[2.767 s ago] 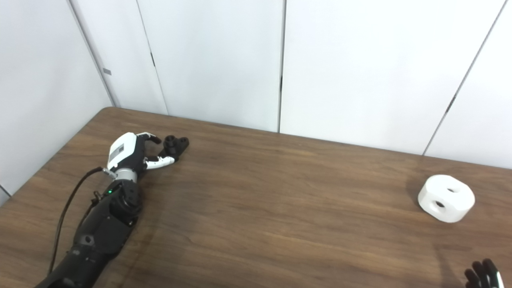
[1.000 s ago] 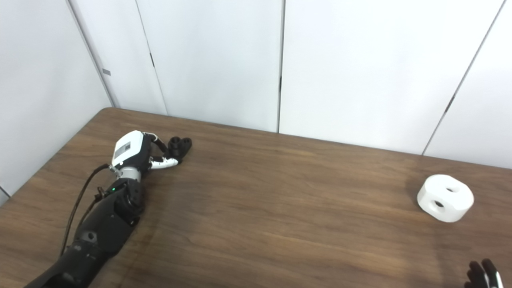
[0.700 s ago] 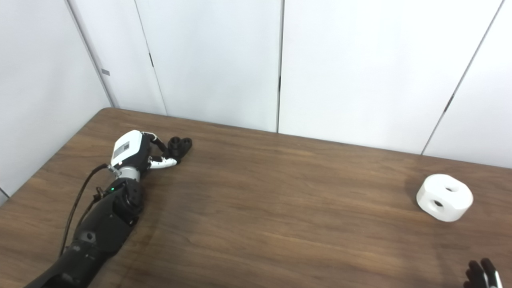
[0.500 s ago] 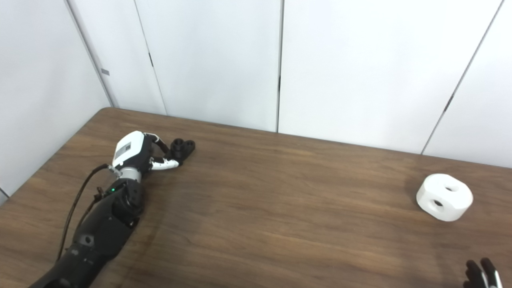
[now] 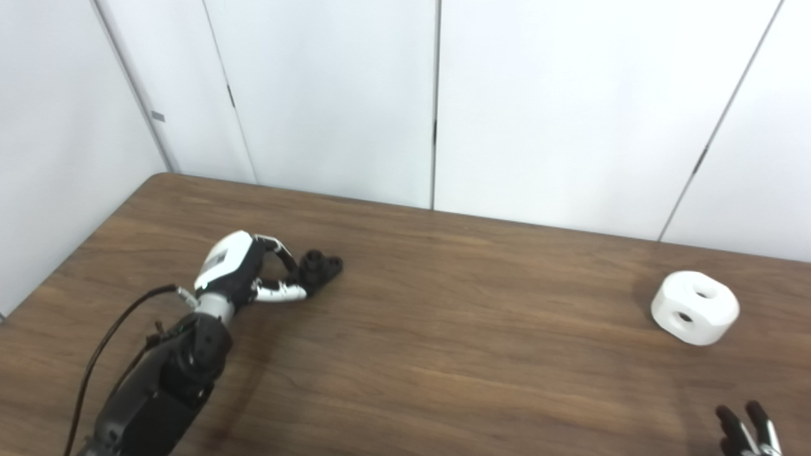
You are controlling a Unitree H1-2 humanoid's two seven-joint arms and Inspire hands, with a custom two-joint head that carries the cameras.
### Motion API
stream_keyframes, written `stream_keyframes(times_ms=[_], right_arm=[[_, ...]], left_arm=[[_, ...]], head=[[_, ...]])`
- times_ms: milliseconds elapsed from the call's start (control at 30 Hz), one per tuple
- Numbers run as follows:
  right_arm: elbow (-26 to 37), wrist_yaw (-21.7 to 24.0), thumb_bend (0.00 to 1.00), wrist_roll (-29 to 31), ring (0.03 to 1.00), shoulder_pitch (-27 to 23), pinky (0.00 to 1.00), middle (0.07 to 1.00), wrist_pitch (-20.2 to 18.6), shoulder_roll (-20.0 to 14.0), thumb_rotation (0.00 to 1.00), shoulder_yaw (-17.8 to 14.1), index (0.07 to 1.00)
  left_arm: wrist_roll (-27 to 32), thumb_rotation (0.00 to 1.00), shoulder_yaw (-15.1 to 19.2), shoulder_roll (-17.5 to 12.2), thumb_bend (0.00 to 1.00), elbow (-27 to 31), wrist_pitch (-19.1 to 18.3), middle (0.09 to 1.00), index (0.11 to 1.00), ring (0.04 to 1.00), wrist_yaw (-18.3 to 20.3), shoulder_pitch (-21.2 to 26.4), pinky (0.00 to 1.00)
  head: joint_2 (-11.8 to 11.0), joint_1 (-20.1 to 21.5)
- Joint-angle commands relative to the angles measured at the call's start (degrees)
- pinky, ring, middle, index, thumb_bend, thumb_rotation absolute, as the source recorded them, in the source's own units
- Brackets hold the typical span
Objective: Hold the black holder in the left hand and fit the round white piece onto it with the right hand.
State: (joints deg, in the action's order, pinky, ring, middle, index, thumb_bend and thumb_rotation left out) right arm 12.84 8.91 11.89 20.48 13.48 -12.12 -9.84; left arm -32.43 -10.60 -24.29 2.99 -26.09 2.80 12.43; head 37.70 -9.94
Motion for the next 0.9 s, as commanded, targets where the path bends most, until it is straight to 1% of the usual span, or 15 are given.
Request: stream_keyframes(times_ms=[0, 67, 167, 267, 367, 400, 467, 500, 567, 633, 700, 733, 767, 800, 867], right_arm=[[0.78, 0.08, 0.65, 0.30, 0.980, 0.67, 1.00, 0.939, 0.31, 0.50, 0.93, 0.53, 0.998], [0.86, 0.12, 0.64, 0.24, 0.971, 0.76, 1.00, 0.939, 0.77, 0.63, 0.91, 0.64, 0.997], [1.04, 0.03, 0.63, -0.03, 0.963, 0.84, 0.99, 0.939, 0.95, 0.82, 0.88, 0.84, 1.000], [1.27, -0.26, 0.63, -1.42, 0.952, 0.91, 0.98, 0.934, 1.20, 1.09, 0.88, 1.12, 0.994], [1.48, -0.21, 0.62, -2.02, 0.946, 0.93, 1.00, 0.936, 1.43, 1.42, 0.87, 1.39, 0.986], [1.58, -0.26, 0.62, -2.48, 0.944, 0.96, 1.00, 0.936, 1.52, 1.46, 0.86, 1.49, 0.985], [1.99, -0.41, 0.59, -3.58, 0.946, 1.04, 0.98, 0.927, 1.36, 1.41, 0.77, 1.66, 0.984], [2.37, -0.49, 0.58, -4.07, 0.947, 1.12, 0.98, 0.925, 1.13, 1.43, 0.75, 1.77, 0.984], [3.13, -0.62, 0.55, -4.53, 0.943, 1.25, 0.96, 0.923, 0.64, 1.57, 0.69, 2.03, 0.981], [4.37, -0.86, 0.55, -4.83, 0.943, 1.47, 0.95, 0.923, -0.66, 1.76, 0.68, 2.42, 0.981], [5.10, -1.15, 0.54, -5.33, 0.952, 1.56, 0.97, 0.926, -1.44, 1.87, 0.65, 2.67, 0.982], [5.41, -1.43, 0.53, -5.97, 0.939, 1.50, 0.93, 0.922, -1.76, 2.00, 0.61, 2.78, 0.979], [5.63, -1.64, 0.52, -6.49, 0.927, 1.45, 0.89, 0.919, -1.99, 2.11, 0.57, 2.84, 0.978], [6.12, -1.96, 0.51, -7.20, 0.920, 1.37, 0.87, 0.918, -2.74, 2.43, 0.56, 2.97, 0.977], [6.72, -2.49, 0.51, -8.36, 0.913, 1.13, 0.87, 0.912, -3.72, 2.98, 0.51, 3.16, 0.977]], left_arm=[[0.69, 0.06, -2.41, 0.85, 0.52, 2.72, -0.64, 0.801, 0.484, 0.873, 4.91, -2.20, 0.79], [0.60, 0.06, -2.86, 1.02, 0.52, 5.58, -0.69, 0.794, 0.485, 0.882, 6.17, -3.68, 0.82], [-0.97, 0.06, -2.72, 1.85, 0.52, 11.03, -0.80, 0.792, 0.485, 0.881, 9.35, -6.25, 0.80], [-1.92, 0.06, -2.21, 2.66, 0.52, 15.69, -0.81, 0.808, 0.485, 0.888, 12.94, -8.70, 0.80], [-3.20, 0.06, -3.04, 2.74, 0.52, 18.61, -0.79, 0.813, 0.485, 0.874, 14.91, -10.75, 0.77], [-3.98, 0.06, -3.92, 2.72, 0.52, 19.41, -0.73, 0.814, 0.485, 0.871, 15.25, -11.53, 0.76], [-5.38, 0.06, -5.58, 2.78, 0.52, 20.58, -0.40, 0.813, 0.485, 0.863, 15.46, -12.86, 0.74], [-6.41, 0.06, -6.73, 2.72, 0.52, 21.34, -0.15, 0.813, 0.485, 0.861, 15.73, -13.64, 0.74], [-7.72, 0.06, -8.04, 2.53, 0.52, 22.50, 0.13, 0.815, 0.485, 0.868, 16.35, -14.61, 0.74], [-8.44, 0.06, -9.67, 2.46, 0.52, 24.40, 0.47, 0.816, 0.485, 0.873, 17.57, -15.87, 0.76], [-8.70, 0.06, -11.06, 2.36, 0.52, 25.95, 0.96, 0.820, 0.485, 0.880, 18.58, -16.91, 0.77], [-8.67, 0.06, -11.61, 2.21, 0.52, 26.63, 1.22, 0.825, 0.485, 0.887, 19.08, -17.34, 0.78], [-8.67, 0.06, -11.90, 2.14, 0.52, 27.04, 1.36, 0.827, 0.486, 0.891, 19.42, -17.61, 0.78], [-8.56, 0.06, -12.37, 2.14, 0.52, 27.63, 1.60, 0.829, 0.486, 0.893, 19.83, -18.08, 0.78], [-8.82, 0.06, -13.43, 2.07, 0.52, 28.49, 2.10, 0.832, 0.486, 0.894, 20.75, -18.71, 0.79]], head=[[0.15, 0.42], [0.36, 0.98], [0.72, 1.83], [1.22, 3.54], [1.70, 4.89], [2.06, 5.99], [2.65, 6.64], [2.75, 7.12], [4.01, 8.11], [5.65, 9.76], [5.99, 10.43], [7.03, 11.24], [7.03, 11.24], [7.88, 12.23], [8.52, 12.71]])
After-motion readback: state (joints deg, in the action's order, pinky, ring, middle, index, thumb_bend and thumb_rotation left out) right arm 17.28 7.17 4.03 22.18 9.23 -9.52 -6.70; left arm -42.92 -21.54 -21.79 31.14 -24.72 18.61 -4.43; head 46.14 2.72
